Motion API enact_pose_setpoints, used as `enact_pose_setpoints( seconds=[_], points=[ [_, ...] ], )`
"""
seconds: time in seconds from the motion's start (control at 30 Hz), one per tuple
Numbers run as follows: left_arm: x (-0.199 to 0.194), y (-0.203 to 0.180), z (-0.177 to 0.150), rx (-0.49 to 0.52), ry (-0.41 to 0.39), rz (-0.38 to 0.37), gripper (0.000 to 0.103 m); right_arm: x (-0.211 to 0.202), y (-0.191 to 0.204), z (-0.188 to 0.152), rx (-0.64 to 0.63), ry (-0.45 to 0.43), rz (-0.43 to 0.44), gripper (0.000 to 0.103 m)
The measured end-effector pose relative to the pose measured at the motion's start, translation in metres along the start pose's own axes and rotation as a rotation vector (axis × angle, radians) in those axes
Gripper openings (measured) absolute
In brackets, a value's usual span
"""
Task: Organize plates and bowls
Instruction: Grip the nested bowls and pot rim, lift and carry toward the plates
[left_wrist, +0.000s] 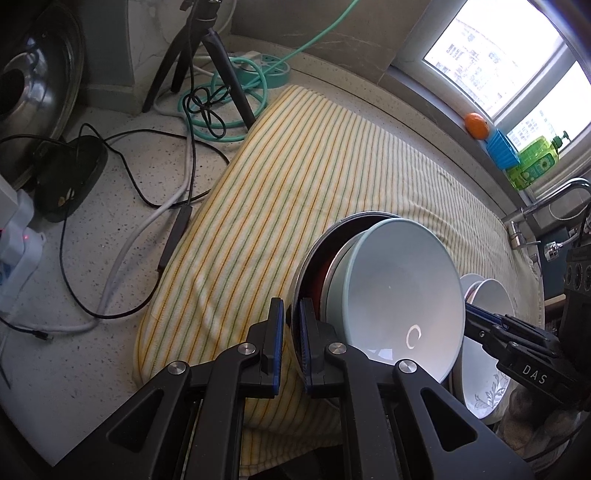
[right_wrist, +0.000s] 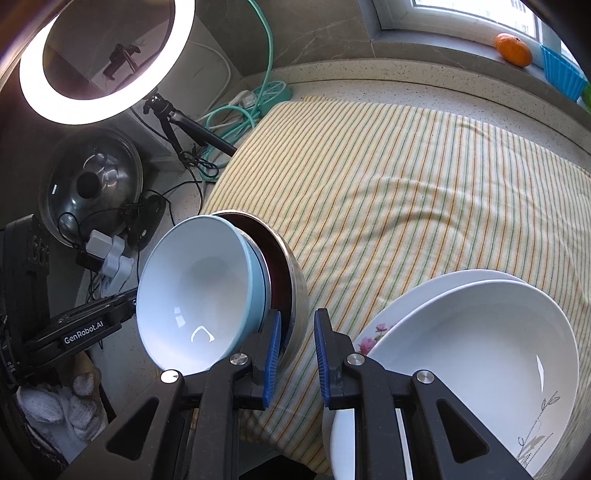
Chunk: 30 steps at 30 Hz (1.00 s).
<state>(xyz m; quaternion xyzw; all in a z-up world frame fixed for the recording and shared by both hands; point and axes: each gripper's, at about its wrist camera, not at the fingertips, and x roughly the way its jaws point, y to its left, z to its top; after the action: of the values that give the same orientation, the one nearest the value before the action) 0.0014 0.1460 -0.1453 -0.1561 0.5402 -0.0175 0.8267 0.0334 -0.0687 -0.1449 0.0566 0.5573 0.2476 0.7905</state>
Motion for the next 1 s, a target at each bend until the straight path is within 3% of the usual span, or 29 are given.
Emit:
enact_pose_setpoints(
  seconds=[0.13, 1.0],
  points=[
    [0.0, 0.001, 0.0, 0.004, 0.0, -0.003, 0.005, 0.005, -0.002, 0.0, 0.019, 0.016, 0.016, 0.011],
    [-0.008, -0.006, -0.002, -0.005, 0.001, -0.009, 0.005, -0.01, -0.003, 0.0, 0.068, 0.012, 0.008, 0.01]
  ],
)
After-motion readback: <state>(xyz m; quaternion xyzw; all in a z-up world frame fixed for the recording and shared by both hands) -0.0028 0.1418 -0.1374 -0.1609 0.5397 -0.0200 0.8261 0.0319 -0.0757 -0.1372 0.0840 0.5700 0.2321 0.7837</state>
